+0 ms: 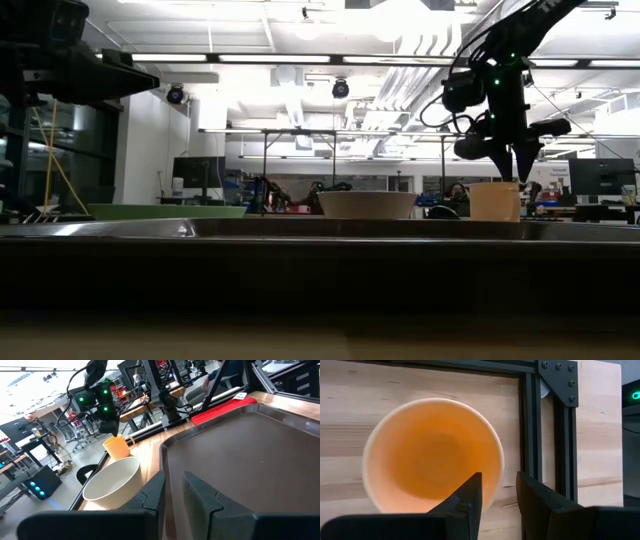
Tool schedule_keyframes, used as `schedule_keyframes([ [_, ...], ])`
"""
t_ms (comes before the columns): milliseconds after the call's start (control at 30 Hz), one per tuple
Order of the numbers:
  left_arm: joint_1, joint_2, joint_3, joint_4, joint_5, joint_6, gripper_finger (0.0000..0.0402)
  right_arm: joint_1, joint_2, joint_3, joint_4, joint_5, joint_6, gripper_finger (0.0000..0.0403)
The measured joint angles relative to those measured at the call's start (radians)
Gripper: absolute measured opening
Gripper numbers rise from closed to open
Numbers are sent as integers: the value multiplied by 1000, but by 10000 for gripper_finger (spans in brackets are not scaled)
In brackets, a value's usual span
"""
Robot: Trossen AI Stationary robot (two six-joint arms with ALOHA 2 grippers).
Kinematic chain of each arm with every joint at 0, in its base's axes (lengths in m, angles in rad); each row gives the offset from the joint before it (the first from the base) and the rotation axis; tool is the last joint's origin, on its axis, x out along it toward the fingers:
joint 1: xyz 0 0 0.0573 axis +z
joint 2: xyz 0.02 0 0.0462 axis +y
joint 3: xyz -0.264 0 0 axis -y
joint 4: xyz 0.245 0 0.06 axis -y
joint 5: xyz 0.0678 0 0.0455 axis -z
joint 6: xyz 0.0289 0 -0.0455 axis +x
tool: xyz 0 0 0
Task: Set up tray
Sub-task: Put the yellow mug on the brown tray
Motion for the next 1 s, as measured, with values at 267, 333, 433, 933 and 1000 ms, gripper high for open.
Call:
schedule_keyframes([
  [267, 0, 0, 0, -1, -1, 0, 97, -8, 9, 0, 15, -21, 8, 99],
  [333, 0, 0, 0, -1, -1, 0, 97, -9, 27, 0, 13, -30, 13, 99],
  [433, 0, 0, 0, -1, -1, 0, 97, -13, 64, 0, 5, -39, 18, 99],
  [933, 0, 0, 0, -1, -7, 0, 97, -25, 98, 0, 17, -53, 41, 95],
  [1000, 0, 0, 0, -1, -6, 2, 97, -27, 98, 0, 23, -58, 46, 85],
])
